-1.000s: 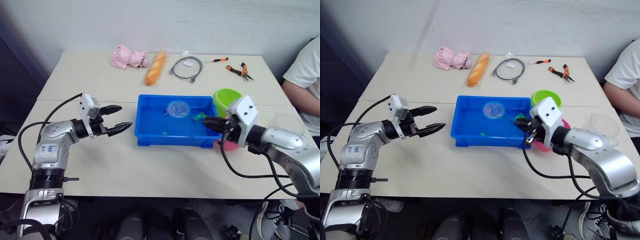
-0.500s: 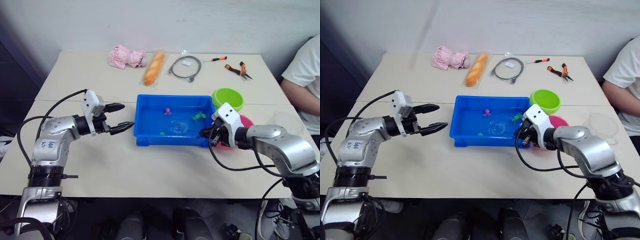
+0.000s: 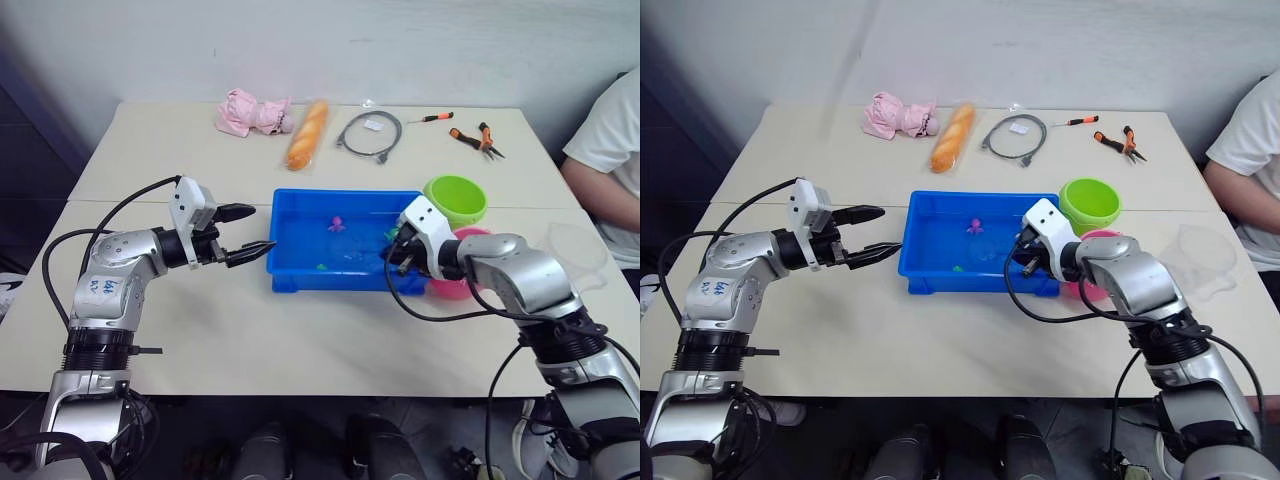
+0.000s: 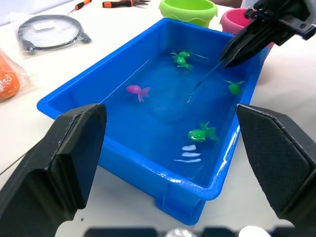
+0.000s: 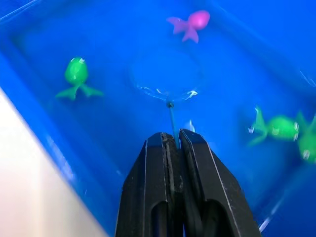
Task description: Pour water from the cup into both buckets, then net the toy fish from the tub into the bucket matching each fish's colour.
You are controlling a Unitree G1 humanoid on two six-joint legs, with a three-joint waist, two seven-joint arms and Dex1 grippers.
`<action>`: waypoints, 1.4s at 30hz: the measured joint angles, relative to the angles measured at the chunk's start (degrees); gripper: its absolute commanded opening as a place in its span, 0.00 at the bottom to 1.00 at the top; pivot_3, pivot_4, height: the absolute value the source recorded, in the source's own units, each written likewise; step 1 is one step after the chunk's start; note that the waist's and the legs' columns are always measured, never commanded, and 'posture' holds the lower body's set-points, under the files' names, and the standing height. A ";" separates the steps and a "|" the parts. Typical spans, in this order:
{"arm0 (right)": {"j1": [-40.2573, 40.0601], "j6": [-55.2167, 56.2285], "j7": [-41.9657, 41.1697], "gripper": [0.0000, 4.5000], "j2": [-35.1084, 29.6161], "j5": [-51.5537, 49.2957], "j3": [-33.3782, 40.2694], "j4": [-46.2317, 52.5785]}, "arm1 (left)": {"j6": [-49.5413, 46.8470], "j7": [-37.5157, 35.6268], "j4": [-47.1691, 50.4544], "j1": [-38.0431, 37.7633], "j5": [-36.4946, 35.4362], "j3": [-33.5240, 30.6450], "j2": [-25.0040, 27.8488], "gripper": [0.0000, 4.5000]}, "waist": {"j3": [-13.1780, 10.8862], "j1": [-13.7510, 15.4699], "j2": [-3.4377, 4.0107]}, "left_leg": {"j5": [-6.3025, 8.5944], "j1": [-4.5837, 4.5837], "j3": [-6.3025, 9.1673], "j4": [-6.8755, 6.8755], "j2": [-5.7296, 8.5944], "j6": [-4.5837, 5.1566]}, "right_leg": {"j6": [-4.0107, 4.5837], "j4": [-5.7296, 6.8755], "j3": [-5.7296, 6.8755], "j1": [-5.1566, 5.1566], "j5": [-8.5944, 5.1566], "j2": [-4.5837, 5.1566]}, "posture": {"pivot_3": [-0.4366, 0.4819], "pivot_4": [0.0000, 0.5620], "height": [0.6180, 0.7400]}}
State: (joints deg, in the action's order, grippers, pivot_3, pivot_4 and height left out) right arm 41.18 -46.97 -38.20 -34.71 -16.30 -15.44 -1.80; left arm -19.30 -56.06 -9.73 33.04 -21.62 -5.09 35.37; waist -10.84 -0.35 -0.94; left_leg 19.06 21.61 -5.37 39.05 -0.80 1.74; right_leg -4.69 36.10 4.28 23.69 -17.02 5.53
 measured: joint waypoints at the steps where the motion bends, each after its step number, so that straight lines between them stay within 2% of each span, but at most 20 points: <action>1: 0.36 0.87 0.22 0.00 0.76 0.78 0.04 -0.70 | -0.01 0.04 0.01 0.00 0.00 0.00 0.00 0.99 | 0.00 -0.01 0.00 | 0.00 0.00 0.00 0.00 0.00 0.00 | 0.00 0.00 0.01 0.00 0.00 0.00 | 0.48 0.27 0.99; 13: 0.68 6.09 0.57 0.00 3.32 4.34 1.32 -2.72 | -0.03 0.25 0.11 -0.39 -0.01 0.00 0.00 0.99 | 0.00 -0.06 0.00 | 0.00 0.01 0.01 -0.01 0.00 0.00 | 0.00 0.01 0.01 0.00 0.00 0.00 | 0.48 0.27 0.99; 22: -4.03 11.00 0.03 0.00 4.27 4.22 4.92 0.25 | 0.04 0.21 0.11 -0.40 -0.01 0.02 -0.45 0.99 | 0.00 -0.01 0.00 | 0.00 0.01 0.01 -0.02 0.00 -0.01 | 0.00 0.01 0.01 0.00 0.00 0.00 | 0.48 0.27 0.99; 34: -19.95 10.28 -2.82 0.00 -1.49 -2.92 17.36 21.27 | 0.48 -1.77 -0.14 0.11 -0.59 0.93 -2.07 0.99 | 0.00 0.27 0.00 | 0.02 0.02 0.04 -0.05 0.00 -0.01 | -0.01 -0.04 0.03 -0.02 0.00 -0.01 | 0.48 0.27 0.99; 39: -29.22 9.73 -1.13 0.00 -3.01 -3.94 23.87 26.38 | 0.63 -2.37 -0.35 1.45 -0.69 1.89 -4.38 0.99 | 0.00 0.64 0.00 | 0.03 0.01 0.06 -0.03 0.00 0.00 | -0.01 -0.08 0.06 -0.08 0.00 -0.01 | 0.48 0.27 0.99; 42: -31.17 9.71 -0.53 0.00 -3.06 -4.13 25.46 26.49 | 0.63 -3.03 -0.50 2.81 -0.68 3.40 -6.02 0.99 | 0.00 0.49 0.00 | 0.02 -0.01 0.01 0.01 0.03 0.02 | -0.05 -0.07 0.01 -0.09 0.03 -0.01 | 0.48 0.27 0.99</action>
State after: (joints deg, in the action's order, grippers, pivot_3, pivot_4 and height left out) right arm 10.01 -37.26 -38.73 -37.76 -20.43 10.02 24.69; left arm -18.67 -59.10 -10.23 35.85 -22.30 -1.69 29.35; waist -10.84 0.14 -0.94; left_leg 19.09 21.61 -5.36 39.06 -0.77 1.75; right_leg -4.74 36.03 4.29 23.59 -17.00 5.52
